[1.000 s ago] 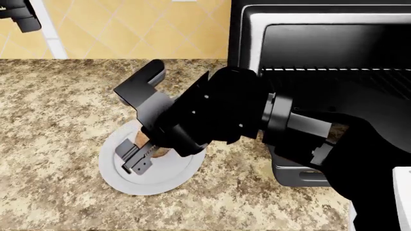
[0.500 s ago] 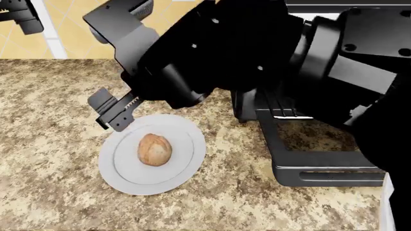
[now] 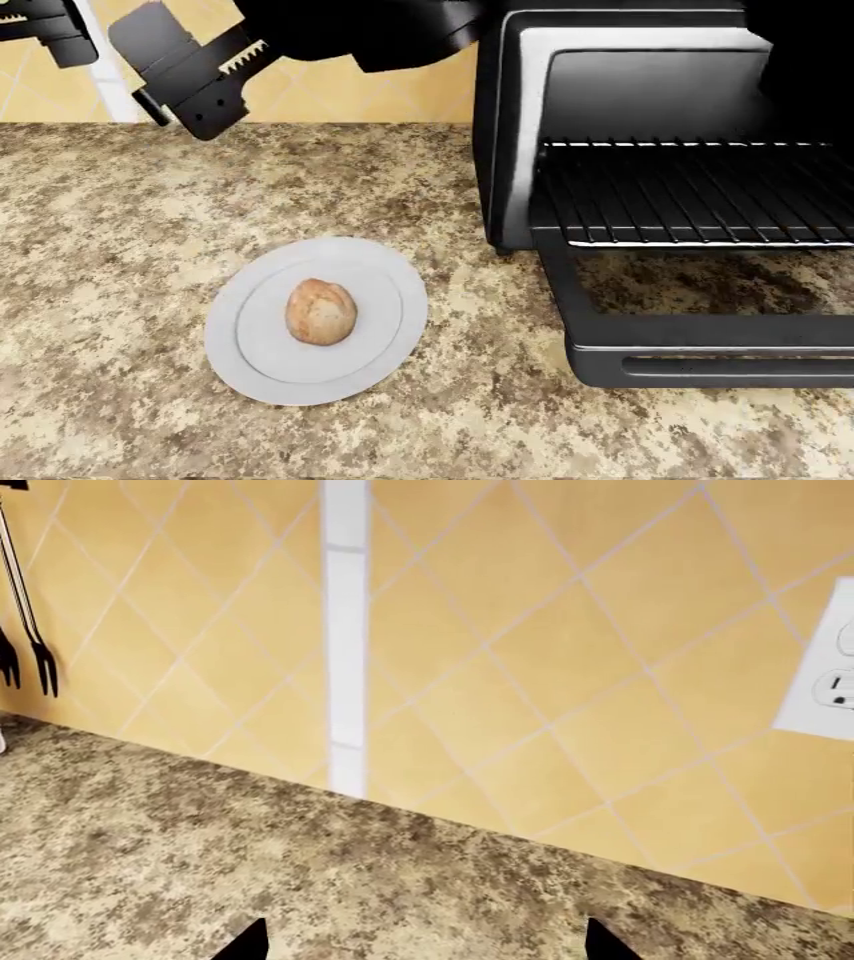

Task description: Pick the bread from the rack and place it on the plate on the counter.

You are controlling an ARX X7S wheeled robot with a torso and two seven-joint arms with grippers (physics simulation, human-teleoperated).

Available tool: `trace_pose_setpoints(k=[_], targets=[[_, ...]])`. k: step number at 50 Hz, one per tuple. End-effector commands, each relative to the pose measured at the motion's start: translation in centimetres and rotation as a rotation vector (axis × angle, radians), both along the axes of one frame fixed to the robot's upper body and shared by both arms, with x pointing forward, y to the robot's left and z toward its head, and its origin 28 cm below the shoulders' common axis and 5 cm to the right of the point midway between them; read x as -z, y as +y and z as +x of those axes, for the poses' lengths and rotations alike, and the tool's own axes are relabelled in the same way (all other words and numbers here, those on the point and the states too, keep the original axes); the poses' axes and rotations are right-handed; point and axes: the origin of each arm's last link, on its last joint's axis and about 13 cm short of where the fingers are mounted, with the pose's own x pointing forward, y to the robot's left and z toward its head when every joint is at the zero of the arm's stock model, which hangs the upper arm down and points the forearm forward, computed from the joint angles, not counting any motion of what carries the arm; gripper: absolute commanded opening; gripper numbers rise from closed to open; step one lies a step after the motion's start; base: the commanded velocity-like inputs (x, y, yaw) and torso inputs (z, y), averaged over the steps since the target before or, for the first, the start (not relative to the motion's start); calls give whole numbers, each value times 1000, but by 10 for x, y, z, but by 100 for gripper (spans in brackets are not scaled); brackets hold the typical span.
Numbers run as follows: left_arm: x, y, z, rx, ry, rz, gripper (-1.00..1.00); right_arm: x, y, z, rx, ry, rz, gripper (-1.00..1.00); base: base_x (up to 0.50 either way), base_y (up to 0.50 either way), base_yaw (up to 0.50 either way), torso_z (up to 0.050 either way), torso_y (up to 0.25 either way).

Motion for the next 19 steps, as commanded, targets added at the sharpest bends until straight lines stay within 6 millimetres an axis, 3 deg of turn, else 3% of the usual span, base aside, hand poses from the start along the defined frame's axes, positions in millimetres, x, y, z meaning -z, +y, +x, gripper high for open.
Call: trace_pose_setpoints(k=[1, 6, 11, 19], targets=[[-3, -2, -3, 6, -6, 4, 100, -23, -17, -17, 6, -56, 68, 100, 0, 0, 0, 0, 0], [-11, -6, -16, 31, -47, 7, 100, -27, -29, -22, 17, -100, 87, 100, 0, 0, 0, 0, 0], [-35, -28, -59, 154, -164, 53, 100, -37, -52, -33, 20, -136, 169, 100, 0, 0, 0, 0, 0], [-54, -55, -95, 242, -270, 129, 100, -44, -79, -39, 29, -194, 246, 100, 0, 0, 0, 0, 0]])
